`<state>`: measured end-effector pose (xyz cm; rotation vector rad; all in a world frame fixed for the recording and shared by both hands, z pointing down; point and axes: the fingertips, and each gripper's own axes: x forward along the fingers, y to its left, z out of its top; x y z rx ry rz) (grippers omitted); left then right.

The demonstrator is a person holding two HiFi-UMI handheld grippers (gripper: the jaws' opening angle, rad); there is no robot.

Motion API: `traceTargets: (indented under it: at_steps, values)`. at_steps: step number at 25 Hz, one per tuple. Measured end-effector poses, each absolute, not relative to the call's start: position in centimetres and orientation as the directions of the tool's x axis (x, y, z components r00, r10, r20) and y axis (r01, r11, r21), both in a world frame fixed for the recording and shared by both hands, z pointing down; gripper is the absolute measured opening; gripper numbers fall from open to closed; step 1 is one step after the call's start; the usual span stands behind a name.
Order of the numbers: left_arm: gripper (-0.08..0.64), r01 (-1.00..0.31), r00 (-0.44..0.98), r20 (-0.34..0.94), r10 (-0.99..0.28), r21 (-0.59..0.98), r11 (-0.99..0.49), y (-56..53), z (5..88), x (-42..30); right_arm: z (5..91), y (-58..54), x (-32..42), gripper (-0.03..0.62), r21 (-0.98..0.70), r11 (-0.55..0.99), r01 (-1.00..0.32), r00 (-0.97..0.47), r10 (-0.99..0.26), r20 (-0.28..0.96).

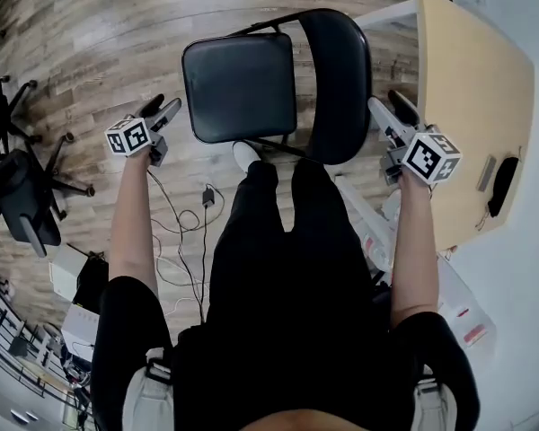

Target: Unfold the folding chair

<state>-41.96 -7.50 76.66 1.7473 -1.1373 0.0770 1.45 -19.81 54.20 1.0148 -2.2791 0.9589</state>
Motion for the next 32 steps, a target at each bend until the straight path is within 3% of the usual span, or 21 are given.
traceTargets:
  at_steps: [6, 13, 17, 24, 28, 32]
  values:
    - [0.331, -0.730, 0.540, 0.421, -0.729, 0.666, -0.156, -4.4, 59.8, -35.0, 44.4, -15.5, -3.2, 0.281, -0.424, 0.670, -0.609, -0.785, -0.436, 0.440]
    - [0.315, -0.796, 0.547, 0.321, -0.773, 0.486, -0.361, -0.3, 44.1, -28.0, 34.9, -8.2, -12.3, 0.281, -0.339, 0.860, -0.383, -0.916, -0.306, 0.258]
    - [0.269, -0.861, 0.475, 0.270, -0.838, 0.341, -0.378, 1.1, 37.2, -25.1, 30.9, -4.9, -14.1, 0.274, -0.263, 0.921, -0.289, -0.952, -0.249, 0.175]
    - [0.180, -0.910, 0.413, 0.148, -0.898, 0.104, -0.401, 3.3, 28.9, -21.9, 26.5, 0.2, -15.3, 0.204, -0.144, 0.970, -0.194, -0.979, -0.181, 0.098]
    - [0.129, -0.912, 0.409, 0.104, -0.906, 0.044, -0.407, 4.0, 27.1, -20.8, 25.1, 1.5, -15.1, 0.170, -0.117, 0.974, -0.195, -0.979, -0.186, 0.081]
    - [0.044, -0.908, 0.418, 0.081, -0.905, 0.024, -0.418, 4.1, 25.2, -19.9, 24.2, 2.2, -14.8, 0.089, -0.082, 0.975, -0.206, -0.977, -0.200, 0.077]
